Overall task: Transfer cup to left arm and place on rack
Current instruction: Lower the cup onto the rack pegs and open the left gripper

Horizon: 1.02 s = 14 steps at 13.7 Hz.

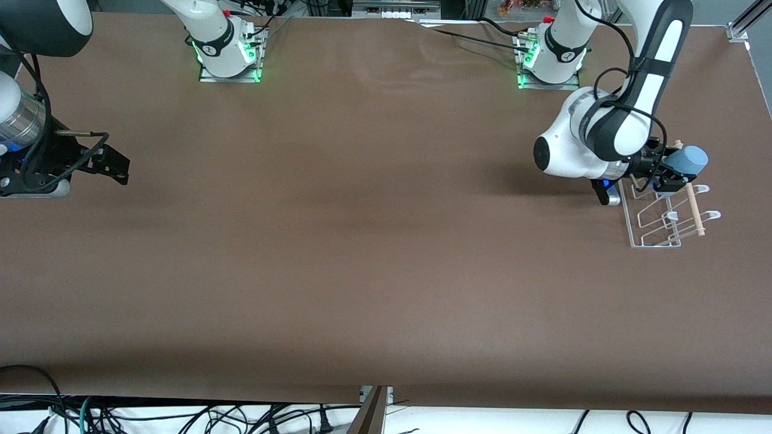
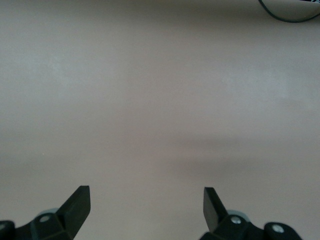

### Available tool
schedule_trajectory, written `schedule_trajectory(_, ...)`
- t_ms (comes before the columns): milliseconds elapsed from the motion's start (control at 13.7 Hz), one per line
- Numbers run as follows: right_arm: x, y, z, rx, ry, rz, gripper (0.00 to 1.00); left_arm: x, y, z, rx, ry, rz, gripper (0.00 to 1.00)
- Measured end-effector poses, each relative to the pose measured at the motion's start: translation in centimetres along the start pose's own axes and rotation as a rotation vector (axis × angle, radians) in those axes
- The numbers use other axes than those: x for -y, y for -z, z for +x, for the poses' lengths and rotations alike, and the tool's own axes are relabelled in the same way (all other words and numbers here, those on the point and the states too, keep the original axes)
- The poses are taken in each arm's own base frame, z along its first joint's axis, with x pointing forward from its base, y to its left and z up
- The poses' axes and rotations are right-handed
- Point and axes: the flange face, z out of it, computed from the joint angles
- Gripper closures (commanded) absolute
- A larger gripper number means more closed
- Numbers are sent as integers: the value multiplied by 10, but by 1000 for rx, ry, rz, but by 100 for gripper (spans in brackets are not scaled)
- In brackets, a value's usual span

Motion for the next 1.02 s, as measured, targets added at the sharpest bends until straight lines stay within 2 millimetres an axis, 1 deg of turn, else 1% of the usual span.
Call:
schedule_trajectory(219, -4, -3, -1, 18, -6, -2, 0, -1, -13, 3, -16, -7, -2, 98)
schedule_trajectory(438, -9, -7, -1, 26, -12, -3, 0, -6, -15, 9, -17, -5, 3, 98)
schedule_trajectory(729, -9, -11, 1, 31, -11, -3, 0, -18, -21, 25, 12, -12, 42, 98)
schedule_trajectory(875, -9, -12, 2, 32, -11, -3, 0, -22, -23, 27, 19, -19, 53, 98)
schedule_trajectory(1021, -9, -12, 2, 32, -11, -3, 0, -24, -24, 28, 20, -22, 53, 95)
